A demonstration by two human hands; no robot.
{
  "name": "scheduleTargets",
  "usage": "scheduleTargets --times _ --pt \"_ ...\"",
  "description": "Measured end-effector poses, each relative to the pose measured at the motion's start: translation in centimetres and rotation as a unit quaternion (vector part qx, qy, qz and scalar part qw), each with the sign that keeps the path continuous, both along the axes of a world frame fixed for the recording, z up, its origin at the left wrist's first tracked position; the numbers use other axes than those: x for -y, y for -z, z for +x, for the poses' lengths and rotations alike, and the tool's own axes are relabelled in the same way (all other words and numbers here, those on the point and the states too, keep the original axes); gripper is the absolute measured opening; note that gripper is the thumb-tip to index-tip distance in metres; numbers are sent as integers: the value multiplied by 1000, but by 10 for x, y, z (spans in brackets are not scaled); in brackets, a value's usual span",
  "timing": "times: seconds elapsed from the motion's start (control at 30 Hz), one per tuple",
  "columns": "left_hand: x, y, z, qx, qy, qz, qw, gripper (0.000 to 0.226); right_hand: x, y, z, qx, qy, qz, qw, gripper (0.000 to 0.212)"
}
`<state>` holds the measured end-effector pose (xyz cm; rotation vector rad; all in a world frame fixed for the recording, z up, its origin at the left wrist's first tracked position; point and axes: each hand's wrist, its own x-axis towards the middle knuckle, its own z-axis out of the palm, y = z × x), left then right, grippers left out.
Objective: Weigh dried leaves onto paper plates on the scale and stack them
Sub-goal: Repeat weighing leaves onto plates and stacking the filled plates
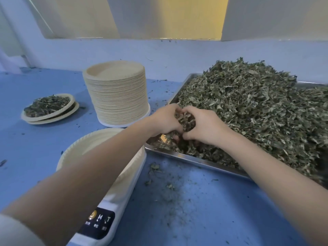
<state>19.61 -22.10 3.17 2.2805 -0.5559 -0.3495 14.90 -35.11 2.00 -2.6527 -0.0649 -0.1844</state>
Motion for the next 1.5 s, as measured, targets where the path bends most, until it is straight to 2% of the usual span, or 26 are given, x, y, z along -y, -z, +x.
scheduleTargets --times 0.07,0.13,0.27,0.43,0.53,0.63,0.93,1.0,1.1,1.17,1.27,1.37,1.5 --pt "-2 -8 -1 -21 2 -42 999 66 3 -8 0 19 5 61 998 53" --pt "-5 -16 -2 -55 12 -76 996 73 5 -16 1 23 13 81 996 44" --pt "-4 -25 -6 -18 22 -45 999 63 3 -29 -1 7 18 111 994 49" --pt "-8 -48 -10 -51 37 -58 996 47 -9 -52 -6 38 8 96 995 54" --pt "-25 -67 -16 -50 44 -58 996 43 -22 -66 -12 60 -5 98 993 53" --pt "-59 -78 -24 -30 32 -39 998 43 -49 -74 -16 71 -46 140 987 50" --pt "-155 -60 -50 -79 -36 -33 996 32 -137 -58 -16 -17 -167 184 968 43" --pt "-168 -53 -54 -103 -49 -27 993 36 -144 -52 -15 -47 -176 166 969 43" --pt "-185 -48 -55 -116 -72 9 991 57 -142 -49 -14 -72 -166 121 976 39" --pt "-197 -49 -56 -123 -83 -7 989 63 -137 -49 -17 -83 -158 117 977 42" --pt "-210 -49 -57 -92 -99 -70 988 45 -132 -49 -20 -71 -152 129 977 49" --pt "-212 -42 -56 -12 -127 -117 985 26 -133 -50 -19 -38 -141 121 982 33" --pt "-208 -23 -51 79 -208 -201 954 26 -134 -49 -18 -16 -139 93 986 14"
